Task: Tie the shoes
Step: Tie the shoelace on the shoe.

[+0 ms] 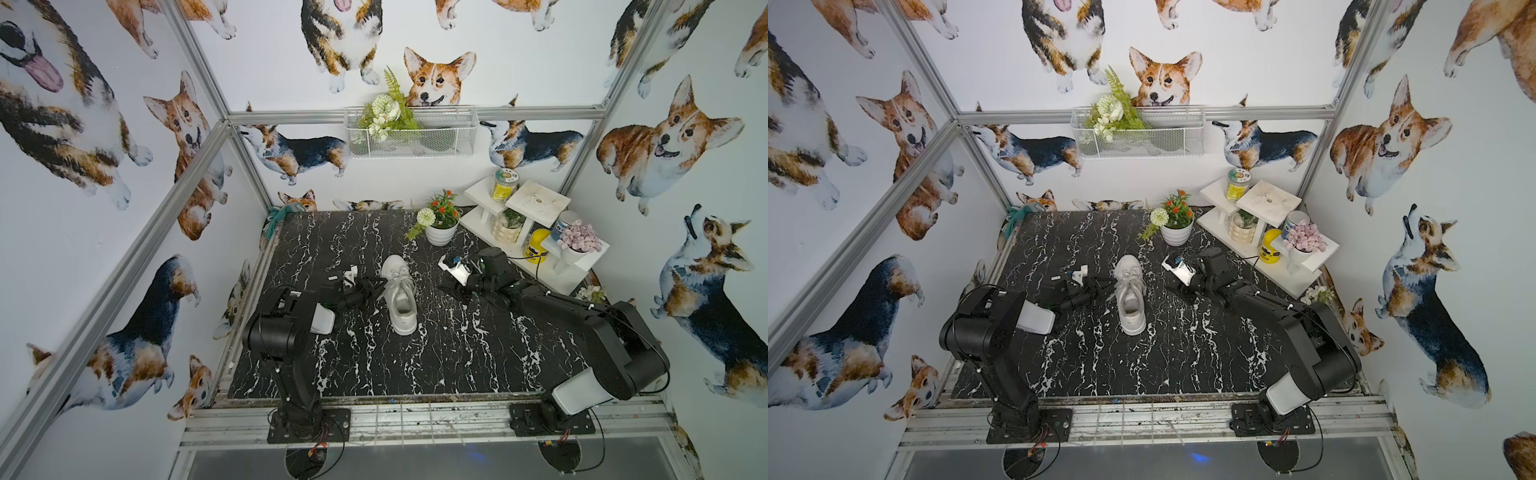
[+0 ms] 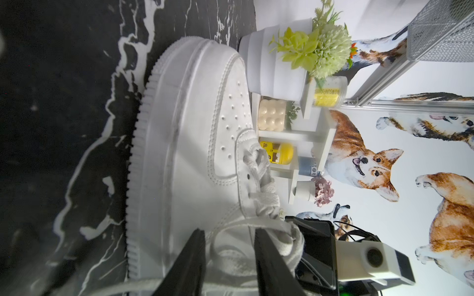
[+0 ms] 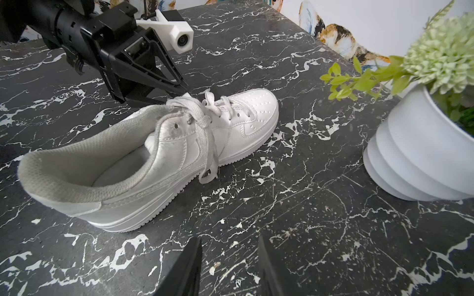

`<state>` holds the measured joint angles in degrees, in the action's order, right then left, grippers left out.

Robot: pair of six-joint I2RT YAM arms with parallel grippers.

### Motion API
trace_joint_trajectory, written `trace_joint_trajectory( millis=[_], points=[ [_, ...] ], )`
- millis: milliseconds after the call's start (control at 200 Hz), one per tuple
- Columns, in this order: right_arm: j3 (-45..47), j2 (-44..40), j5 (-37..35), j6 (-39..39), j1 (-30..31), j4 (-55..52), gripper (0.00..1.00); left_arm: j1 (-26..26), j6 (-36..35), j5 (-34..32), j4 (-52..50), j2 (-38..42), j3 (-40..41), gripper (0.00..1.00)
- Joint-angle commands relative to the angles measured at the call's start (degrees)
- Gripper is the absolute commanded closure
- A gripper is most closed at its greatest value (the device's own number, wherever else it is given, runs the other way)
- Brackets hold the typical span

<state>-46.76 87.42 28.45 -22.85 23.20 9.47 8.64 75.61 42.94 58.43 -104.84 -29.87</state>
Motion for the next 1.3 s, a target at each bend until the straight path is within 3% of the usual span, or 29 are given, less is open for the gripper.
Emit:
trace_joint_trajectory(
  millis=[0,175,315,490,656,911,1296],
  points=[
    [-0.47,0.33,-0.59,-0.02,0.01,0.40,0.59,0.32,1.67,1.71,4.28,-0.51,-0.10,0.72],
    [-2.01,2.56,-1.28,0.60,0.02,-1.51,0.59,0.32,1.91,1.92,5.45,-0.69,-0.85,0.91],
    [-2.47,3.65,-2.17,1.22,0.05,-1.24,0.59,0.32,2.68,2.06,8.01,-0.62,-1.15,1.00],
    [-4.21,7.01,-0.27,-0.58,0.01,1.59,0.53,-0.13,0.44,1.99,5.69,0.87,-1.64,1.00],
    [-9.84,13.19,1.76,-1.45,0.33,2.28,0.52,-1.63,-5.82,1.08,-4.55,6.01,-2.20,1.00],
    [-17.23,22.14,2.47,-2.74,2.53,0.75,0.52,-2.73,-6.37,1.60,-6.47,7.41,-2.17,1.00],
    [-18.89,24.30,3.70,-1.78,2.20,-0.95,0.52,-5.51,-12.10,0.86,-17.48,13.33,-3.10,1.00]
  ],
)
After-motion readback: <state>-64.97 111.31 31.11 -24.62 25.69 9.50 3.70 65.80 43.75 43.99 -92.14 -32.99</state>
